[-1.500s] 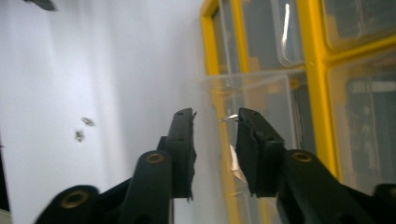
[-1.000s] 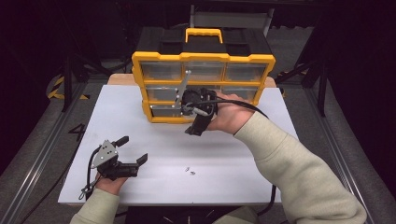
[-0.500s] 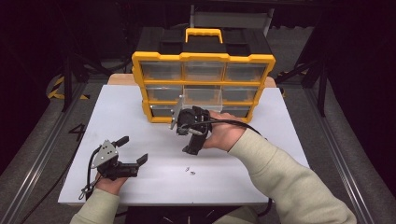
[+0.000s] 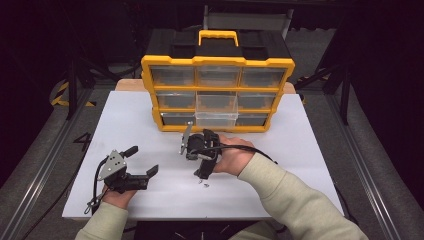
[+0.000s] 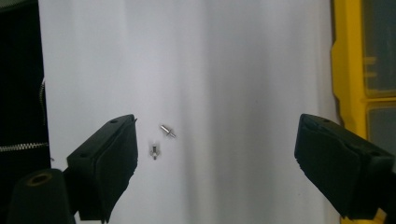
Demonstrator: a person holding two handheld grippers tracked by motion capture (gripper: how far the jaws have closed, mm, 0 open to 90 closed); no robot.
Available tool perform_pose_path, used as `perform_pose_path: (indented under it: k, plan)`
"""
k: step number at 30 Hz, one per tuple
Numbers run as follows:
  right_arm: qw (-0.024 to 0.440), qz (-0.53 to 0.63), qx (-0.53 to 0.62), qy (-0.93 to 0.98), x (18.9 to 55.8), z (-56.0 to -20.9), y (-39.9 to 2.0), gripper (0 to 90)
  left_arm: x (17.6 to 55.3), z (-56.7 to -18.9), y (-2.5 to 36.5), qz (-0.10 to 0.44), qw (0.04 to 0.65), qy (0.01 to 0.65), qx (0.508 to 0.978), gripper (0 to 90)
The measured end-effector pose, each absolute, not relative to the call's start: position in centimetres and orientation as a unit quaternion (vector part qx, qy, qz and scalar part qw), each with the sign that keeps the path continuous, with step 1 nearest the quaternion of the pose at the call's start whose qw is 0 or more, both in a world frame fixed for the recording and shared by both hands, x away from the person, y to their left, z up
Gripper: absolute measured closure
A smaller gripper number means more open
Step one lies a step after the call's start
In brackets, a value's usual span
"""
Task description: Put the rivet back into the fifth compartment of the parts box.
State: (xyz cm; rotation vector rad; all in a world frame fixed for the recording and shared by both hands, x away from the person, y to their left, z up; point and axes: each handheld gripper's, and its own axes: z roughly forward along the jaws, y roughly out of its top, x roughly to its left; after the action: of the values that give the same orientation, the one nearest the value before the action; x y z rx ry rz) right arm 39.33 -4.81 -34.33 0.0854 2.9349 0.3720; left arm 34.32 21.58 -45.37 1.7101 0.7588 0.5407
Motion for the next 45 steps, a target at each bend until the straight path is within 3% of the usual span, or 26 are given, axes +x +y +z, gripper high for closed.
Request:
perform_pose_path:
  k: [17, 30, 37, 45]
  plan:
    - [0.087, 0.116, 0.038, 0.989, 38.7, -38.7, -4.2, 14.5, 34.3, -45.4, 21.6, 0.229, 0.563, 0.322, 0.726, 2.8]
    - [0.056, 0.096, 0.041, 0.993, 38.9, -41.7, -4.0, 19.0, 34.3, -45.4, 21.6, 0.228, 0.562, 0.322, 0.727, 2.8]
    - [0.042, 0.095, 0.045, 0.994, 39.0, -42.2, -4.3, 28.9, 34.3, -45.4, 21.6, 0.228, 0.561, 0.322, 0.728, 2.9]
    - [0.025, 0.088, 0.042, 0.995, 39.1, -42.4, -4.4, 56.9, 34.3, -45.4, 21.6, 0.226, 0.563, 0.321, 0.727, 2.8]
